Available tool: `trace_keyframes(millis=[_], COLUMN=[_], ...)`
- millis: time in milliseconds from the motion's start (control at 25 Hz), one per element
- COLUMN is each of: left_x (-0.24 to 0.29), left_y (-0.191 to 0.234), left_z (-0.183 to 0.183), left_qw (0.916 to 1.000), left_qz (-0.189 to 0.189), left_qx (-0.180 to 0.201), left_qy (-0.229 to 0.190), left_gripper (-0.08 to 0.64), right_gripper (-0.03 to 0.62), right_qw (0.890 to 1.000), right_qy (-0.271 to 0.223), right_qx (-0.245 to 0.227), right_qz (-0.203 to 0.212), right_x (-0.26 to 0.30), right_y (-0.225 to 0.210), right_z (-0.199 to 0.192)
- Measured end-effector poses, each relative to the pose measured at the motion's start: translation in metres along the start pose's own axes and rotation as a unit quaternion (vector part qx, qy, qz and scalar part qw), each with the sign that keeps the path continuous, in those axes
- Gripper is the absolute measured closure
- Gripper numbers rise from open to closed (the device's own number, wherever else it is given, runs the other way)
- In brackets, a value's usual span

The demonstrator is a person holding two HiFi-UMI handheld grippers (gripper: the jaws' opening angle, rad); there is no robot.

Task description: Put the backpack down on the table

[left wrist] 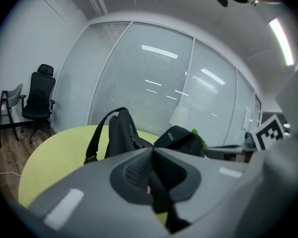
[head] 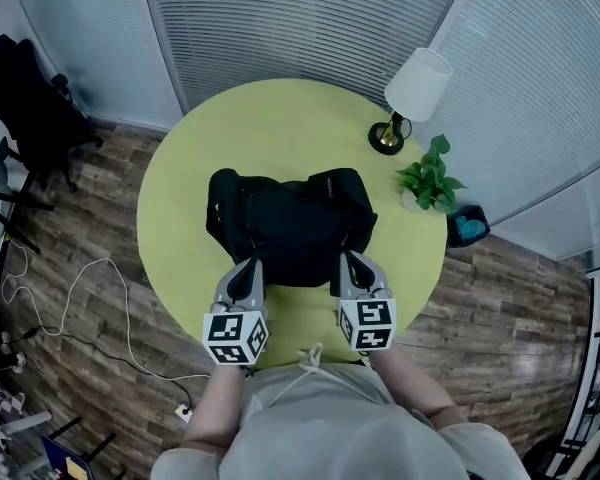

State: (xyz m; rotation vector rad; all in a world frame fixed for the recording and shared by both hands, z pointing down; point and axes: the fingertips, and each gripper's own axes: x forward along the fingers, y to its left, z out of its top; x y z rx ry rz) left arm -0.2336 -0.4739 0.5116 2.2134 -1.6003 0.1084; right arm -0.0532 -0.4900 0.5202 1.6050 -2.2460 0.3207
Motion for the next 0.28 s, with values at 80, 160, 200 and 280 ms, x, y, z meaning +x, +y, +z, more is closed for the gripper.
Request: trace_keyframes(millis=[80,160,200,280], left_x=[-0.0009,-0.001,-0.001,-0.0009], left_y=[0.0004,0.0003,-0.0002,-0.0013], left_z=[-0.0002,-0.0008,-0.001,-0.0012], left_qw=[1.0,1.0,1.0,1.0], left_qz=[0.0,0.0,0.001,0.002], left_qx=[-0.001,-0.001,-0.001,-0.001], left_qy=[0.001,0.002,0.002,0.002], left_gripper=[0.554,0.554,0.554,0.554], right_gripper=[0.594,0.594,0.594,0.594], right_qw=[1.0,1.0,1.0,1.0], right_qy=[0.0,0.001,0.002,0.004], right_qx=[-0.002,-0.003,-0.004,-0.004], right_qz=[0.002,0.004,0.004,0.005], right_x=[-0.0005,-0.0011,-0.0014,-0.0022], right_y=[0.0025,0.0036,0.0035,0.0031], right_z=[-0.0004,-0.0015,-0.0022,-0.0038])
